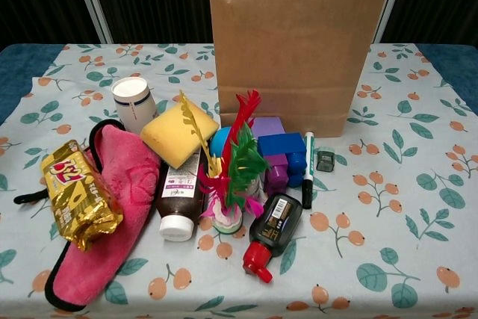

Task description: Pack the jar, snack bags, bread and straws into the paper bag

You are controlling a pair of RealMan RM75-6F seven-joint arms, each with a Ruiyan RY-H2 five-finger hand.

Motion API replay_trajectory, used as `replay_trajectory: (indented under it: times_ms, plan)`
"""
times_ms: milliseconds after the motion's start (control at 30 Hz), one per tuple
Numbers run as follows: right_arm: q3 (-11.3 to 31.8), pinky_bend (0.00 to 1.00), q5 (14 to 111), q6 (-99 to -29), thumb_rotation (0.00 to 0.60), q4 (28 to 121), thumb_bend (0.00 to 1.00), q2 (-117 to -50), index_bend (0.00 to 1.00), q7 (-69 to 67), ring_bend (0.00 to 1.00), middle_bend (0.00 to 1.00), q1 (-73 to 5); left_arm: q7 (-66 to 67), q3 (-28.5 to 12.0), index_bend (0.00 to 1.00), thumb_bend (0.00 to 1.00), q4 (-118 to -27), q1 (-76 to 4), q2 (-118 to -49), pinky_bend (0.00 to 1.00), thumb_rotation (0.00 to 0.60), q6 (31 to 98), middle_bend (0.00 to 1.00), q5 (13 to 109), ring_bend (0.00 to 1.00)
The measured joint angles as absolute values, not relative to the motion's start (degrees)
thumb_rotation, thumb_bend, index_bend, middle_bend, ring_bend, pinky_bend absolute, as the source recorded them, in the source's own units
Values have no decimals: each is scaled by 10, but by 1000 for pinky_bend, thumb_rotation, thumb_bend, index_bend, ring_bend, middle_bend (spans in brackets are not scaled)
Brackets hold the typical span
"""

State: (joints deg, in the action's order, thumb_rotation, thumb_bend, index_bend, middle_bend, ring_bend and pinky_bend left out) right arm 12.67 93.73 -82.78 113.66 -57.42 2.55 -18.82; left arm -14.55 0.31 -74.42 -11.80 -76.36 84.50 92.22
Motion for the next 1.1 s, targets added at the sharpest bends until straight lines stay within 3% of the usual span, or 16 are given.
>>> replay_trajectory:
  times_ms: [167, 267, 600, 900, 1100]
  plan:
    - [65, 0, 958, -886, 600, 1096, 0, -566, 100, 67, 13, 175, -113, -137, 18, 84, 31, -763, -119, -742, 155, 600, 833, 130, 934, 34]
    - [53, 0, 959, -898, 600, 1091, 0, -565, 100, 53, 13, 176, -98, -117, 31, 84, 33, -785, -120, -718, 158, 600, 827, 130, 948, 34]
    - [57, 0, 963, -880, 600, 1153, 0, -525, 99, 4, 13, 178, -109, -61, 76, 161, 43, -856, -126, -651, 233, 600, 853, 188, 1075, 95]
    - [71, 0, 908, -875, 600, 1221, 0, -463, 100, -28, 14, 179, -99, -46, 112, 166, 51, -809, -170, -670, 232, 600, 860, 199, 1210, 94]
    - [67, 0, 902, -900, 600, 1235, 0, -444, 99, -39, 14, 179, -73, -54, 107, 168, 57, -784, -203, -708, 232, 600, 836, 201, 1215, 94]
